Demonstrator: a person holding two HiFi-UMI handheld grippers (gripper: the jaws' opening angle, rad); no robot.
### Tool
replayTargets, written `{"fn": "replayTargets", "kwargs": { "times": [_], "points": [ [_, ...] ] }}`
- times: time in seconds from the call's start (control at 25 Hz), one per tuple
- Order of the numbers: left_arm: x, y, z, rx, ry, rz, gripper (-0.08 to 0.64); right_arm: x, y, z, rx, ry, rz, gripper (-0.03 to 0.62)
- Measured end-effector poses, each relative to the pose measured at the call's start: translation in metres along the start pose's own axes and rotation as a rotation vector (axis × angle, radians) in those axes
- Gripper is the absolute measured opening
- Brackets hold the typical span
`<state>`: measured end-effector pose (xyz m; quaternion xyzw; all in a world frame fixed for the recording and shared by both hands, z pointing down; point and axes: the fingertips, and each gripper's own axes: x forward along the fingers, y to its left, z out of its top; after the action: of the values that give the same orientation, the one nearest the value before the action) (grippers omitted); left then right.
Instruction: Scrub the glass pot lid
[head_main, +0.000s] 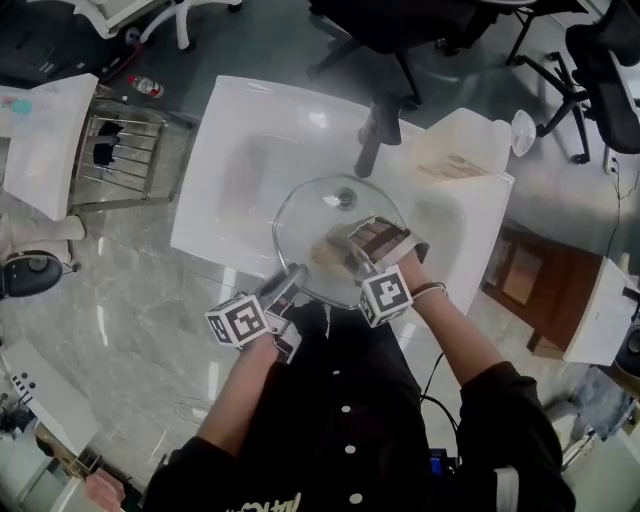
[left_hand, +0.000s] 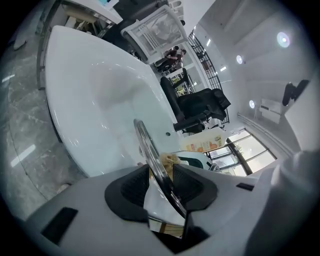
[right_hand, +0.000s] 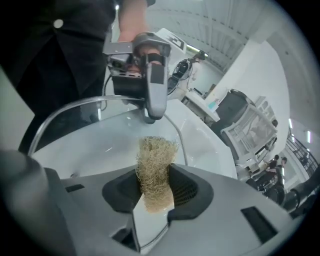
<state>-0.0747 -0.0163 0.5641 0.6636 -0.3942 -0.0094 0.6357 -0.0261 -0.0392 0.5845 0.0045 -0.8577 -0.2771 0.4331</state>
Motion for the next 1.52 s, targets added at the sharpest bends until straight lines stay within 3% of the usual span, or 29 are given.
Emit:
{"fn": "replayTargets", "kwargs": {
  "times": [0.28,0.4,0.56,0.84,1.0,1.12,1.4,1.52],
  "points": [
    [-0.003,-0.003,0.001,-0.059,-0.019,-0.092,0.164,0.023,-0.028,0.031,0.006,-0.061,-0.1,0.147],
    [-0.006,0.002,0.0,-0.087,-0.013,-0.085,0.163,0.028,-0.03,0.036,0.001,-0.079,-0.107,0.147],
    [-0.003,-0.004,0.002,-0.086,-0.023,-0.136,0.163,0.031,-0.025,0.034,0.02,-0.076,-0.099,0.147],
    [-0.008,0.007,-0.003,-0.121,0.003,-0.071,0.16,0.028,-0.016,0.035,-0.006,-0.095,-0.05,0.147],
    [-0.005,-0.001,0.001,-0.102,-0.01,-0.124,0.16,0.022,-0.004,0.034,-0.02,-0.111,-0.007,0.146],
    [-0.008,0.007,-0.002,-0.111,0.004,-0.076,0.158,0.017,0.003,0.033,-0.033,-0.116,0.012,0.146],
    [-0.008,0.003,0.001,-0.124,0.0,-0.101,0.155,0.004,0.01,0.034,-0.047,-0.114,0.01,0.146],
    [-0.011,0.01,-0.001,-0.116,0.015,-0.047,0.155,-0.003,0.016,0.034,-0.053,-0.115,0.022,0.146]
  ]
}}
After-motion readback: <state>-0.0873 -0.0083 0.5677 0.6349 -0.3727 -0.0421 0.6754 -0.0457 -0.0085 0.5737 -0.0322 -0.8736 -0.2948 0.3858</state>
